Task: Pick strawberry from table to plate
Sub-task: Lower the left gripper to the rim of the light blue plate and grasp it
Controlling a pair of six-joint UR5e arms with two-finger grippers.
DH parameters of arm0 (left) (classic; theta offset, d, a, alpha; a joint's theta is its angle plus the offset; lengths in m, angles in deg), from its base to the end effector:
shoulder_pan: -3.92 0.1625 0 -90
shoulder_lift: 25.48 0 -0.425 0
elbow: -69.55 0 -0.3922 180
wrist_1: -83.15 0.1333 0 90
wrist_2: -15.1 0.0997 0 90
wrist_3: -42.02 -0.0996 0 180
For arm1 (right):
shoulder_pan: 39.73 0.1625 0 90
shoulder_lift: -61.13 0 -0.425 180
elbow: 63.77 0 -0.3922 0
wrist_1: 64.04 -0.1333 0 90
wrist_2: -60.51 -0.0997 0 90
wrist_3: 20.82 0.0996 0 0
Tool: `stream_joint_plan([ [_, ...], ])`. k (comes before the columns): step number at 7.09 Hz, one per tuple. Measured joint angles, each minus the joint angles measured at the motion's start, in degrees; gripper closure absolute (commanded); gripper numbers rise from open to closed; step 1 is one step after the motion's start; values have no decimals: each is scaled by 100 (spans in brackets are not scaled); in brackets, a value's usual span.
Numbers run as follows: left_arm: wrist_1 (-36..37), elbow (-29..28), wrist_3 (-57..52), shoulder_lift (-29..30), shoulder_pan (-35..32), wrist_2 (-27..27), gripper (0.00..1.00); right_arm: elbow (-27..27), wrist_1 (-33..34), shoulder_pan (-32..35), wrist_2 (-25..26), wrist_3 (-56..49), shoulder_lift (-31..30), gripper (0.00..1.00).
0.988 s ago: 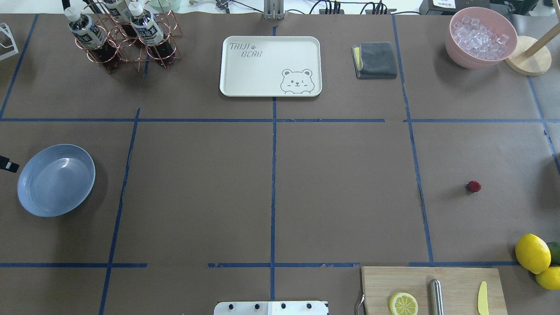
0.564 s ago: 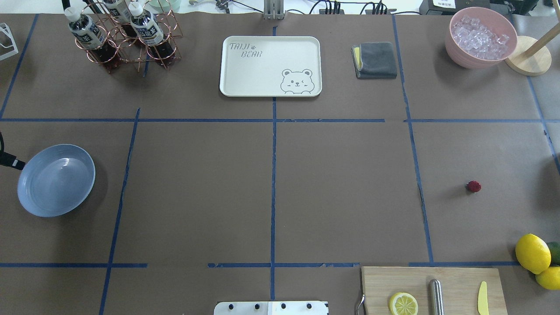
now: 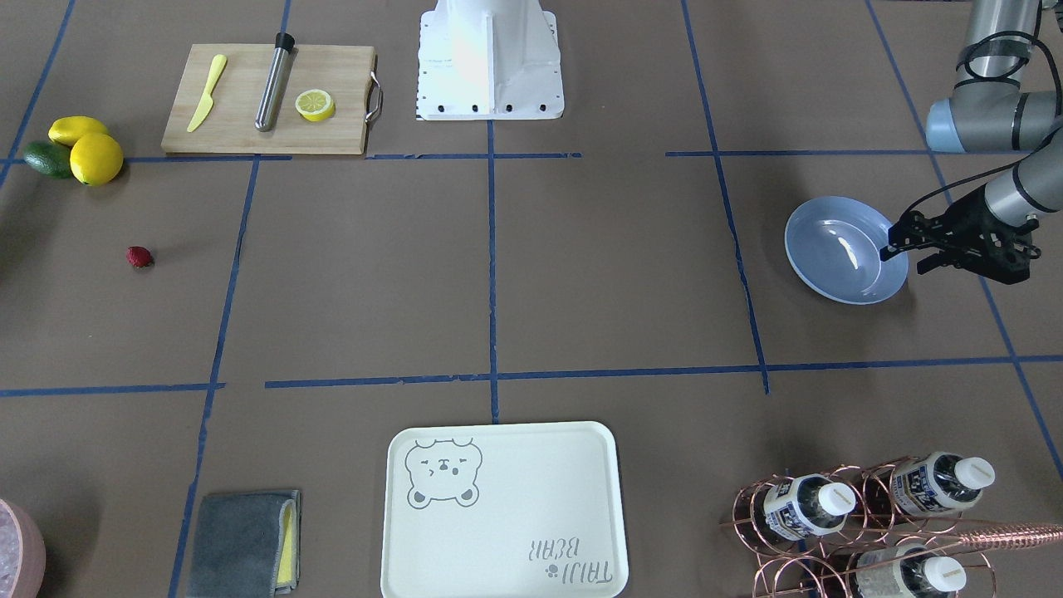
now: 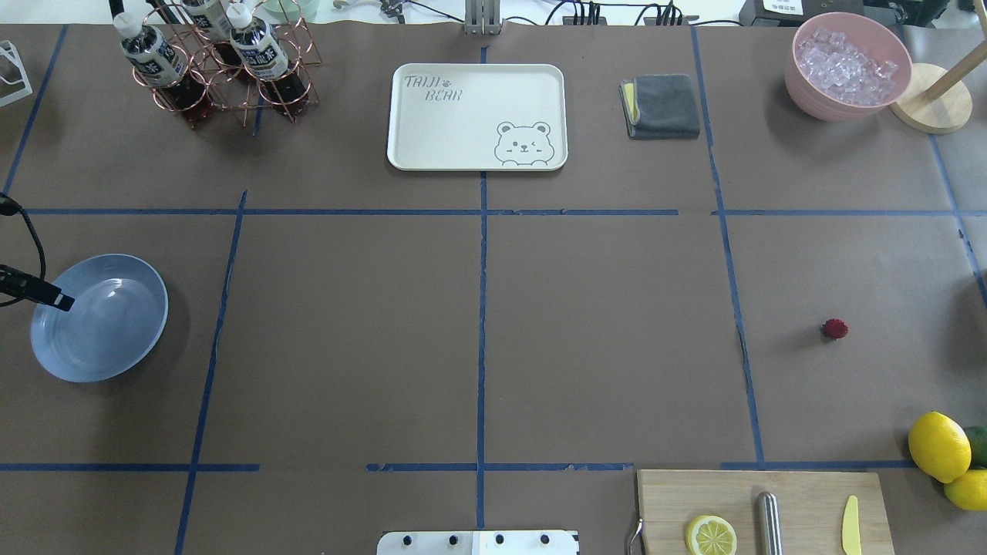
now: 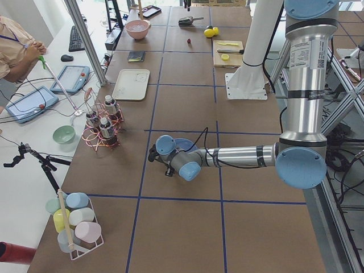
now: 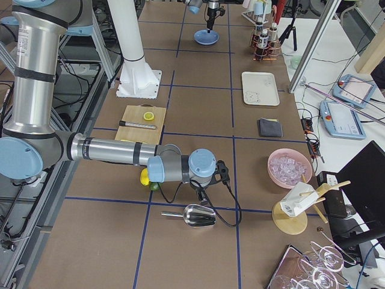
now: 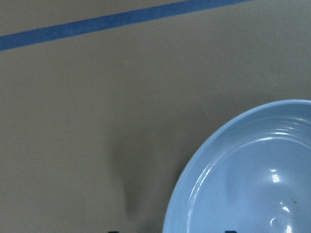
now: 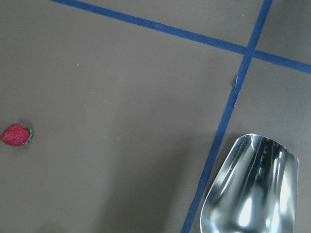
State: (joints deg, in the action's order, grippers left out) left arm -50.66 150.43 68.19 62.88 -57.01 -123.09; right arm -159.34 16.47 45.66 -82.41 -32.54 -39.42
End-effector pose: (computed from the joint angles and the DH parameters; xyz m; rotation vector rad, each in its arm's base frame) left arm 0.1879 -0.4595 0.6618 0.1016 0.9764 0.2889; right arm 0.0201 -0.4200 0.6664 0.1307 -0.9206 -0.3006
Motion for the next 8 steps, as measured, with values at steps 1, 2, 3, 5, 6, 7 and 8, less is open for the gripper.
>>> stream_joint_plan([
  [1, -1, -13, -5, 3, 15, 2, 100, 4, 0, -3, 0, 2, 0, 0],
  [2, 1, -13, -7, 5, 20, 2, 100, 7, 0, -4, 0, 3, 0, 0],
  [3, 1, 7, 9, 8, 21, -3, 100, 8, 0, -5, 0, 3, 0, 0],
  [5, -10, 170, 40, 24, 23, -49, 100, 5, 0, -5, -2, 3, 0, 0],
  [6, -10, 338, 78, 38, 21, -121, 100, -3, -2, -5, -6, 3, 0, 0],
  [7, -9, 560, 300, 50, 20, -274, 100, -16, -6, -5, -7, 3, 0, 0],
  [8, -14, 841, 802, 88, 21, -423, 100, -29, -8, -5, -8, 3, 0, 0],
])
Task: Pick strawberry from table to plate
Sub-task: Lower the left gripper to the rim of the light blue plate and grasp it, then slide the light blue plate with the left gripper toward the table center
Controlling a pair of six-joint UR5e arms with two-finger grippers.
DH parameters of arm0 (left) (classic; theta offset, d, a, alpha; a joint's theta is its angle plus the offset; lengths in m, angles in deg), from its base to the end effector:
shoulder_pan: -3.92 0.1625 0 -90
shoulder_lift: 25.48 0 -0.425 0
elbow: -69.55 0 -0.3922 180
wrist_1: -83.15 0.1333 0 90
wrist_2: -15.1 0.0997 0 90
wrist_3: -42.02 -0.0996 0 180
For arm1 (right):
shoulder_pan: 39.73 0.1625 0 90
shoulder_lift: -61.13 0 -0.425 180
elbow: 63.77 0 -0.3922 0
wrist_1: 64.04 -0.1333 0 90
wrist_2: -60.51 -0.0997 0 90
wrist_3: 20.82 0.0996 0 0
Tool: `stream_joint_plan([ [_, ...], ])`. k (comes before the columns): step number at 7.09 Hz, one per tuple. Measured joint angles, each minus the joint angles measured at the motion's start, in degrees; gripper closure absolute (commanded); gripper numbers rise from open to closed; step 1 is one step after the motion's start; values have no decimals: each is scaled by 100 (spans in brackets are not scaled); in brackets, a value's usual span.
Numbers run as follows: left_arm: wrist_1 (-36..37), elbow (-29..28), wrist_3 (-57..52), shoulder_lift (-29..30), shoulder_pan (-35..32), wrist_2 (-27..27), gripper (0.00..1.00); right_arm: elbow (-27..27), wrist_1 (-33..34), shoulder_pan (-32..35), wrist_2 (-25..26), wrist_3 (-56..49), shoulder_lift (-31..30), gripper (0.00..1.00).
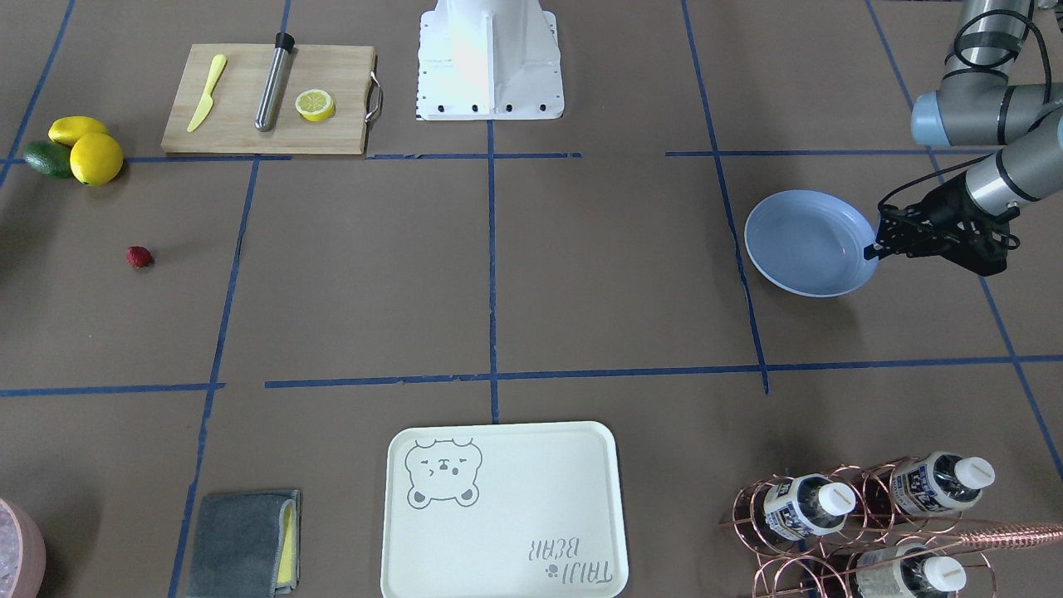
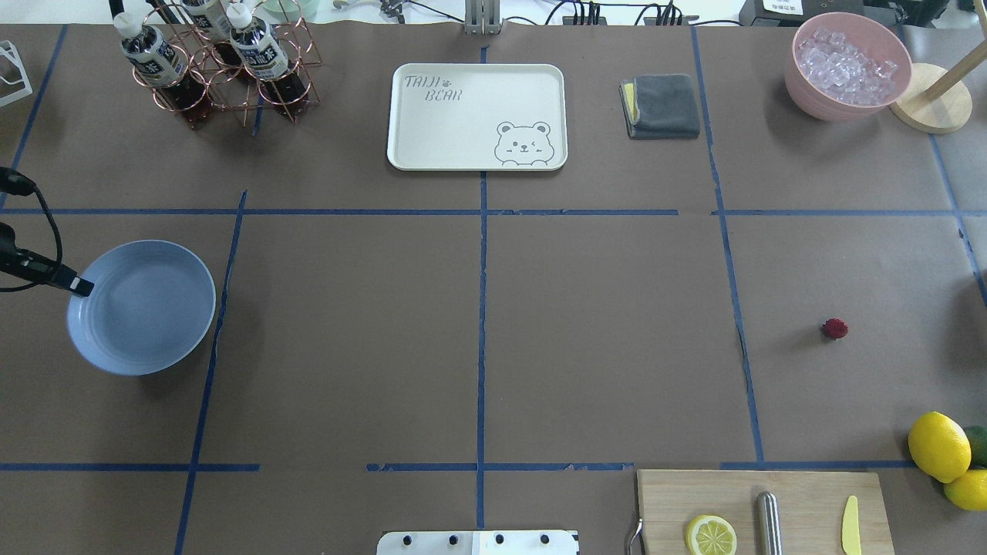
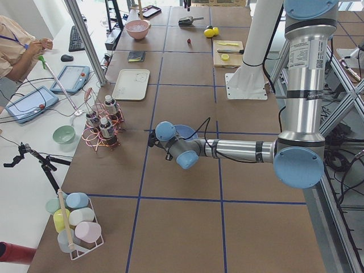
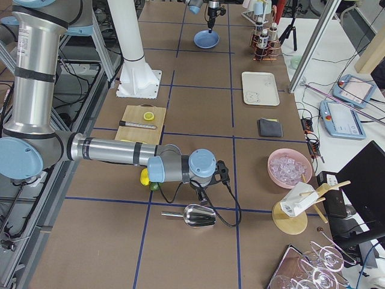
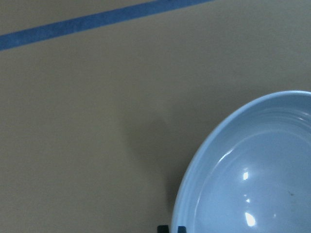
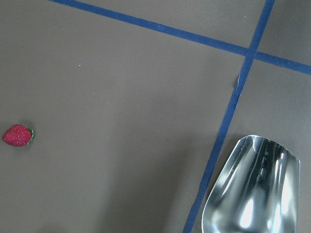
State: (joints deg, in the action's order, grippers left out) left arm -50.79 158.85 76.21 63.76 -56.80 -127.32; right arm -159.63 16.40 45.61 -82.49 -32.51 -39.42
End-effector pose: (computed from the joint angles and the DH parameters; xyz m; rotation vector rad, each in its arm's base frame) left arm 0.1976 -0.4636 0.5749 0.1265 1.1006 0.2620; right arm 0.0197 -0.4205 0.6636 0.1359 -0.9217 -0.3038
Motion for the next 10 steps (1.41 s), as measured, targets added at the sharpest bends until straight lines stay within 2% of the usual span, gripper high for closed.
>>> stream_joint_plan([
  [2, -134, 521, 1461, 298, 250, -81, 100, -19, -49, 0, 0, 0, 6, 0],
  [4, -416, 676, 3453, 1068, 1078, 274, 100, -11, -123, 0, 0, 0, 8, 0],
  [6, -446, 565, 5229, 2060, 2297, 1415, 100, 2, -150, 0, 0, 0, 9, 0],
  [7, -416, 353, 5675, 2552, 2849, 2069, 100, 9, -154, 0, 0, 0, 9, 0],
  [8, -395, 151, 5830, 2856, 3224, 2627, 100, 18, -152, 0, 1, 0, 9, 0],
  [10, -313, 8, 5876, 2937, 3494, 3107, 100, 30, -151, -6, 2, 0, 9, 0],
])
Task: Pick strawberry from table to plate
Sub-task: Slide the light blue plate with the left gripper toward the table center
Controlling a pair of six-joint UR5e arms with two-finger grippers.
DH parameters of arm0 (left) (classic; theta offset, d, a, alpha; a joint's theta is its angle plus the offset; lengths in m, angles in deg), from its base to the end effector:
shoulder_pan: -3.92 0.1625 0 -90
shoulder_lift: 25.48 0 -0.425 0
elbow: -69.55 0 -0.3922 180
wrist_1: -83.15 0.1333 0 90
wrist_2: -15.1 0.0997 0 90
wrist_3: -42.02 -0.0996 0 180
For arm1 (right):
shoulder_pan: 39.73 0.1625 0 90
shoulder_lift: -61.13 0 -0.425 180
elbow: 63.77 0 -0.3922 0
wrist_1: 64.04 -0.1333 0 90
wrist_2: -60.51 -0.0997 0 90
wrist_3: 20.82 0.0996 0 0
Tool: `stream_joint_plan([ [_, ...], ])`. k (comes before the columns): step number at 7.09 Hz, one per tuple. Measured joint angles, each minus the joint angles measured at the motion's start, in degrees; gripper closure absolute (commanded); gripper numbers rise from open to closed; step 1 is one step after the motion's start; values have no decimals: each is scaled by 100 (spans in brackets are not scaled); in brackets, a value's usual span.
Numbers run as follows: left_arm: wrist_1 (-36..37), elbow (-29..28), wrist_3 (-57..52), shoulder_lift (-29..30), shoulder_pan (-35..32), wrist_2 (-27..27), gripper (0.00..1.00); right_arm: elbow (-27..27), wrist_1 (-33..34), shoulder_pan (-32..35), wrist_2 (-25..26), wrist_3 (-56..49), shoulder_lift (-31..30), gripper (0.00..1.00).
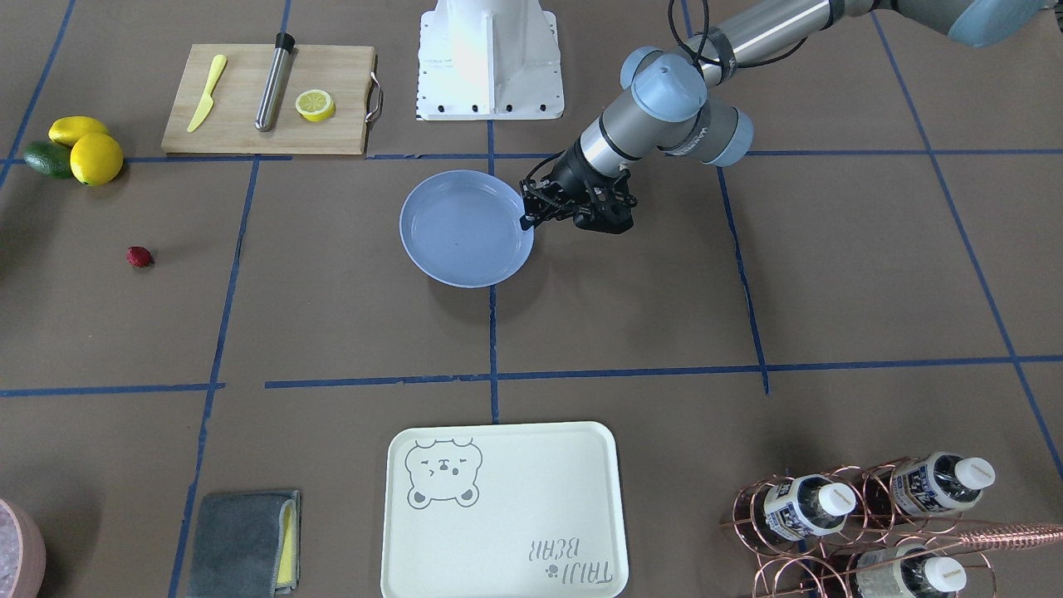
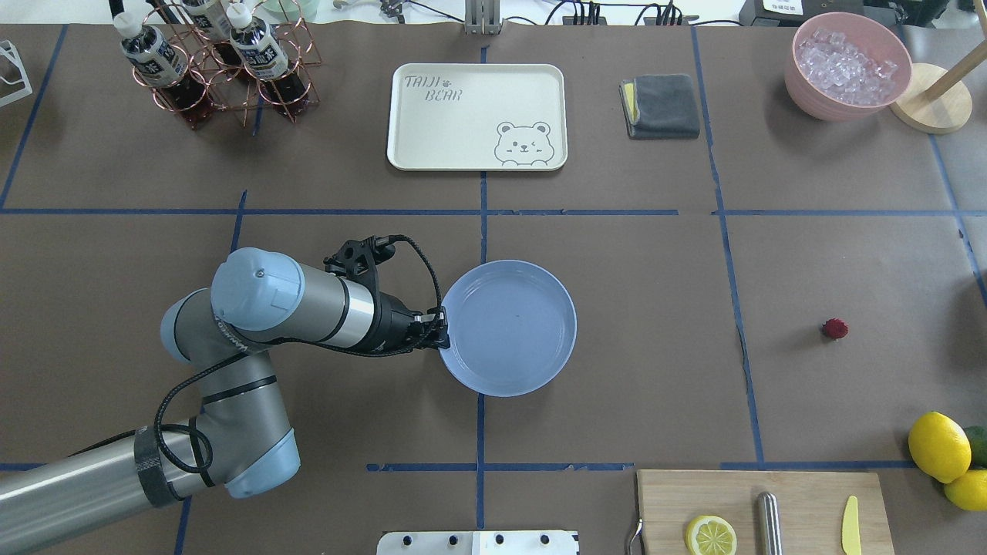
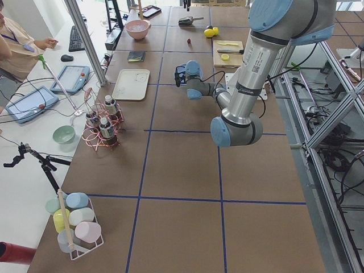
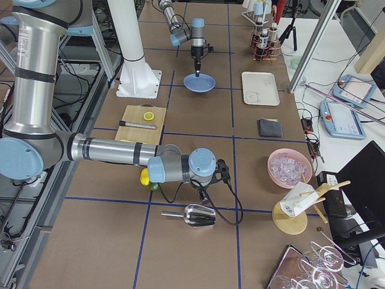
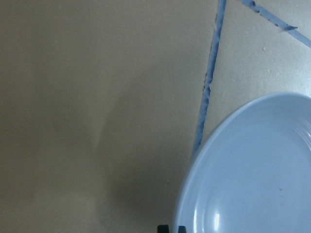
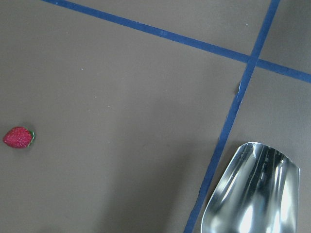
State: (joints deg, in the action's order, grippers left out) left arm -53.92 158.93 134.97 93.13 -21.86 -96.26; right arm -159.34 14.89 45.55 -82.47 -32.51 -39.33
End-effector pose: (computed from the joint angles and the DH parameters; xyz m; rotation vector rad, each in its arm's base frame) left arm 0.5568 -0.3767 0.2791 -0.0552 1.3294 -0.1813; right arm 0.0191 -0.4222 0.6628 0.1567 -0.9200 -0.3153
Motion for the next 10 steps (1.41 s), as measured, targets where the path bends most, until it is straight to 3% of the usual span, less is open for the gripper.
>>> stream_joint_plan([
  [9, 426, -21, -47, -56, 26, 298, 100, 2, 0, -34, -11, 9, 0, 0],
  [10, 427, -18, -48, -65, 14, 346, 96, 3, 0, -42, -11, 9, 0, 0],
])
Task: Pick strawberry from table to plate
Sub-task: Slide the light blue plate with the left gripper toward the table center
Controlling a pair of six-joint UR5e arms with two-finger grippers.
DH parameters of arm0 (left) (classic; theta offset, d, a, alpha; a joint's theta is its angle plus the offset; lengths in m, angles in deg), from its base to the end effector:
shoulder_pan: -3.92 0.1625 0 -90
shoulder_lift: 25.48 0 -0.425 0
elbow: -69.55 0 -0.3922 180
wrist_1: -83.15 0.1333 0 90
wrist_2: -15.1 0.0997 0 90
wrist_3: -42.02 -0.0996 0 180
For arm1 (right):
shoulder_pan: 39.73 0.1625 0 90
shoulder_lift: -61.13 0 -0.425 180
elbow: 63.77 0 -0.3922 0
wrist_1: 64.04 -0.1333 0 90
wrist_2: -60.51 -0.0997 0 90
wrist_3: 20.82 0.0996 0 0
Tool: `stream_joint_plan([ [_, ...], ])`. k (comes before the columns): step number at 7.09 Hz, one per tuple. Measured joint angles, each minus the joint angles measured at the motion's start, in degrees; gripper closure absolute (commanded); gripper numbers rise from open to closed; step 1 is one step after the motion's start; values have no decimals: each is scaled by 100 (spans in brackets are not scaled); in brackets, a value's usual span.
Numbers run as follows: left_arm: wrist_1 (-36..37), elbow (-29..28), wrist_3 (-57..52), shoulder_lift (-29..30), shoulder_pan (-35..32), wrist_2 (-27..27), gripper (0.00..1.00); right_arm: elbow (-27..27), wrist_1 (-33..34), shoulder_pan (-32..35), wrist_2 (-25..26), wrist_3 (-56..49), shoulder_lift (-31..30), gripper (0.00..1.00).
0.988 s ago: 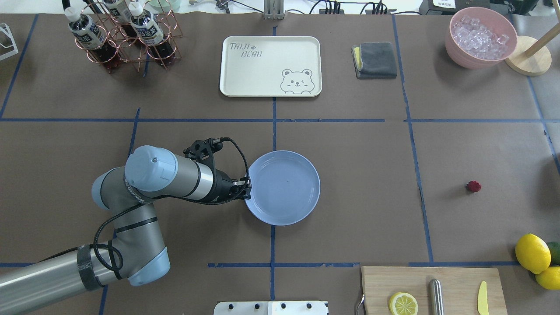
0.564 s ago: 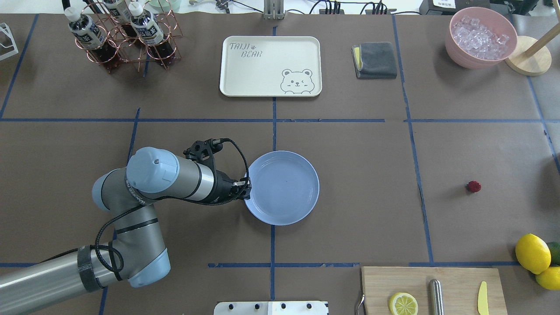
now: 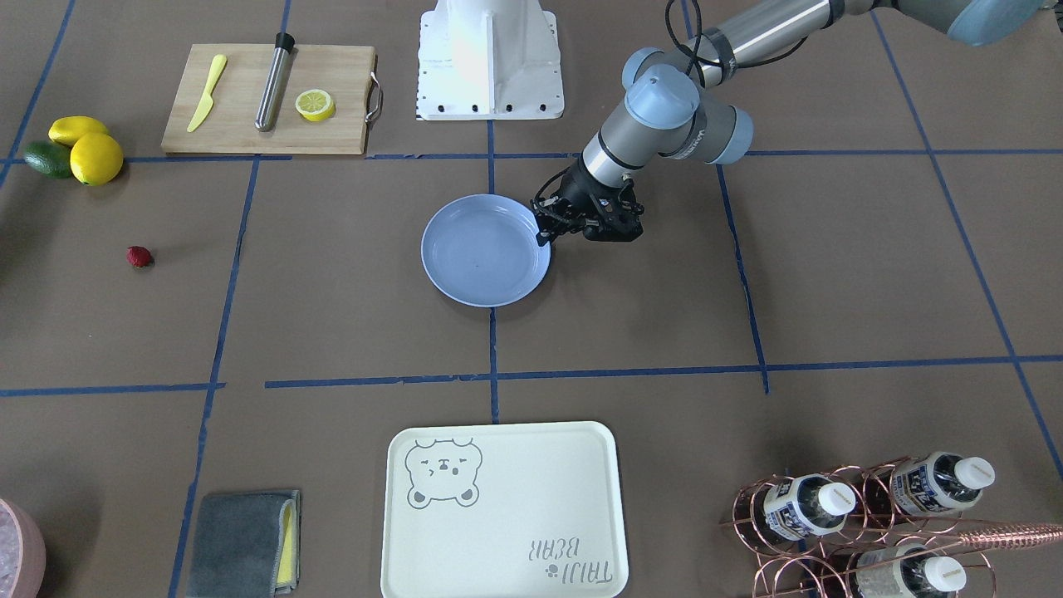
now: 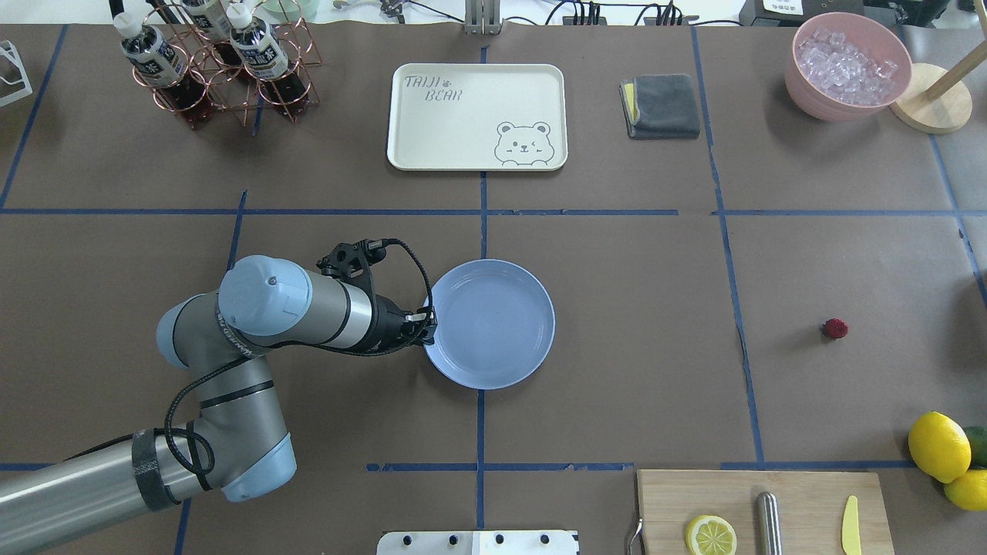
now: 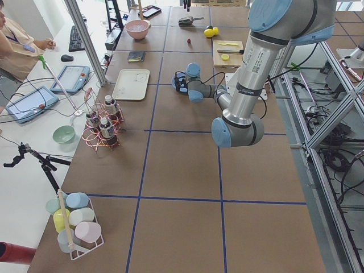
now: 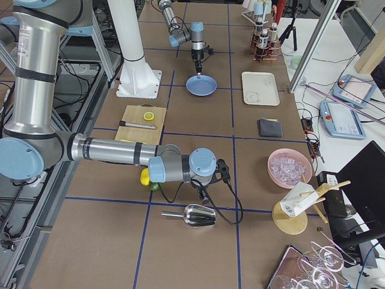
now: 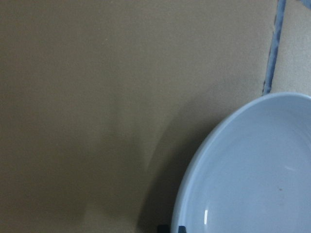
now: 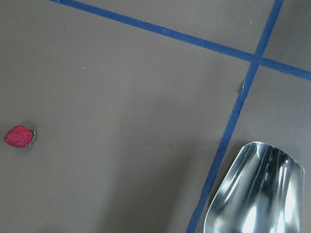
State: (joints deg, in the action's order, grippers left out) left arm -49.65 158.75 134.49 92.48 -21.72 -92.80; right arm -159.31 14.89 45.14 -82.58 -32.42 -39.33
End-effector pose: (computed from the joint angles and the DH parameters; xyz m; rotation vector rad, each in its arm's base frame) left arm 0.5609 -0.3831 0.2977 -0.0238 1.2418 -0.2355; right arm 0.0160 -0.4223 0.6629 0.1523 -0.9228 -0.3202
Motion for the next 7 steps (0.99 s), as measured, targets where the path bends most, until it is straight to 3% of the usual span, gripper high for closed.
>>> stream_joint_plan([
  [3, 0, 20, 0, -35, -14, 33, 0, -30, -8, -28, -30, 20, 0, 0],
  [5, 0, 173, 3, -52, -99, 148, 0, -62, -293, -237, -220, 583, 0, 0],
  [7, 0, 496, -2, -85, -338, 190, 0, -66, -1623, -818, -178, 2641, -18, 0],
])
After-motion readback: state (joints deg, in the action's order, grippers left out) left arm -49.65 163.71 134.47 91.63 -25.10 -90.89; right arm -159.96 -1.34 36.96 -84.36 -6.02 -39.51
